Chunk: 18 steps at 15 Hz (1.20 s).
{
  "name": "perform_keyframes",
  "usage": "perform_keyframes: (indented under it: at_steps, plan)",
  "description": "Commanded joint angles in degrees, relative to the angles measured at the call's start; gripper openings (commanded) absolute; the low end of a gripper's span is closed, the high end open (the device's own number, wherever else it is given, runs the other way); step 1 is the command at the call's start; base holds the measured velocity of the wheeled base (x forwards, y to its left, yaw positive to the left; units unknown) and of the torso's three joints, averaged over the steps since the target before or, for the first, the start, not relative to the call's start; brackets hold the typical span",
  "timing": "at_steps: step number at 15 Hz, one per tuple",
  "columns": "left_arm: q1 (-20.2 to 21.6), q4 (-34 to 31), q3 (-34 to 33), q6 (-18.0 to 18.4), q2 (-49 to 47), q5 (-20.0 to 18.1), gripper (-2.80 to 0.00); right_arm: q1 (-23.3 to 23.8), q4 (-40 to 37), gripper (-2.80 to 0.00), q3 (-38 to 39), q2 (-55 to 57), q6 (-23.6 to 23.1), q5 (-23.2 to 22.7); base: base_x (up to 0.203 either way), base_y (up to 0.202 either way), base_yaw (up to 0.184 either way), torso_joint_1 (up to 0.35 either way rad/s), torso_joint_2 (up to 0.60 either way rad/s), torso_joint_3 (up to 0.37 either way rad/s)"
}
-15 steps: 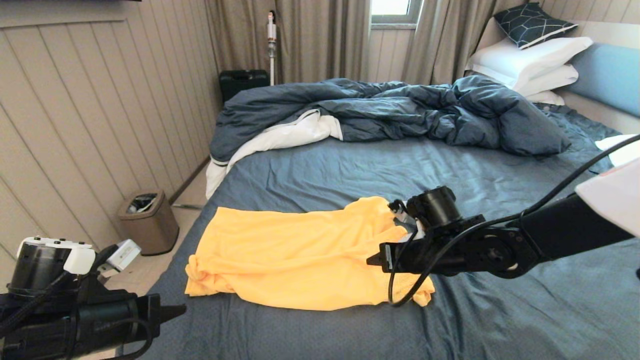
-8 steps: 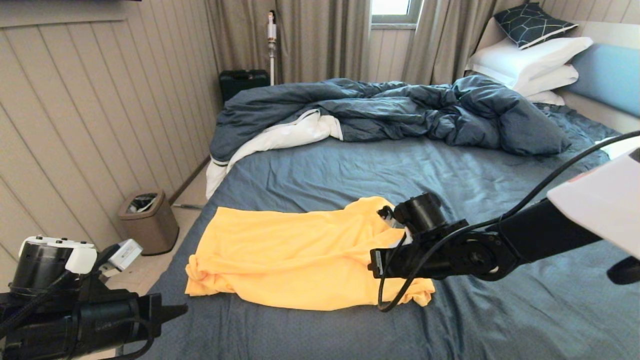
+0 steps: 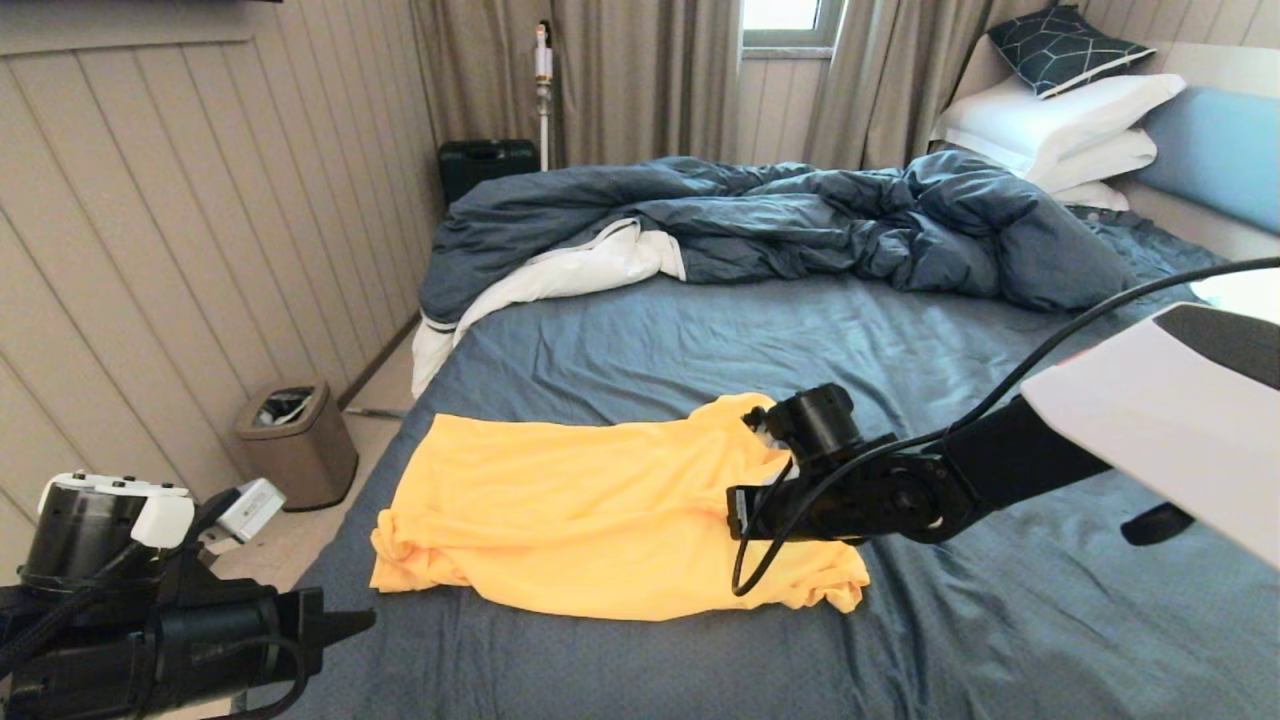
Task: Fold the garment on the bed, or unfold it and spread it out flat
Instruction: Fold the yellow T-shirt
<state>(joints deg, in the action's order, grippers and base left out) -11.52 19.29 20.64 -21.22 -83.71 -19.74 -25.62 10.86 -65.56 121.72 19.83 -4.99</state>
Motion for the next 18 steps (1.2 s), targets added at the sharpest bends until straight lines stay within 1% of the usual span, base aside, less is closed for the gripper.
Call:
perform_keyframes:
  at_steps: [1, 5, 6, 7, 10, 12, 13, 15, 18]
  plan:
    - [-0.35, 0.14, 0.20, -0.13, -0.16, -0.05, -2.80, -0.04, 0.05, -2.80, -1.63, 0.88, 0.12, 0.54, 0.000, 0.000, 0.000, 0.000, 0.00, 0.000]
    - [-0.35, -0.13, 0.63, -0.13, -0.23, -0.04, -2.80, 0.00, -0.03, -2.80, -5.72, 3.83, 0.20, 1.58, 0.000, 0.000, 0.000, 0.000, 0.00, 0.000]
    - [-0.36, -0.26, 0.96, -0.13, -0.29, -0.04, -2.80, 0.03, -0.02, -2.80, -7.41, 5.06, 0.24, 3.15, 0.000, 0.000, 0.000, 0.000, 0.00, 0.000]
    - [-0.35, -0.28, 1.07, -0.13, -0.32, -0.04, -2.80, 0.01, 0.02, -2.80, -9.47, 6.26, 0.56, 5.73, 0.000, 0.000, 0.000, 0.000, 0.00, 0.000]
    - [-0.35, -0.21, 1.11, -0.13, -0.32, -0.04, -2.80, -0.04, 0.12, -2.80, -14.97, 8.71, 3.90, 12.03, 0.000, 0.000, 0.000, 0.000, 0.00, 0.000]
    - [-0.35, -0.21, 1.25, -0.22, -0.32, -0.04, -2.80, -0.17, 0.21, -2.80, -17.24, 9.84, 4.67, 17.05, 0.000, 0.000, 0.000, 0.000, 0.00, 0.000]
    - [-0.35, -0.21, 1.32, -0.22, -0.32, -0.04, -2.80, -0.26, 0.28, -2.80, -17.87, 9.80, 5.20, 18.60, 0.000, 0.000, 0.000, 0.000, 0.00, 0.000]
    - [-0.35, -0.24, 1.63, -0.57, -0.50, -0.02, -2.80, -0.48, 0.21, -2.80, -17.92, 8.55, 5.89, 19.22, 0.000, 0.000, 0.000, 0.000, 0.00, 0.000]
    - [-0.35, -0.30, 2.13, -0.57, -0.58, 0.22, -2.80, -0.64, 0.02, -2.80, -15.61, 2.56, 5.47, 18.91, 0.000, 0.000, 0.000, 0.000, 0.00, 0.000]
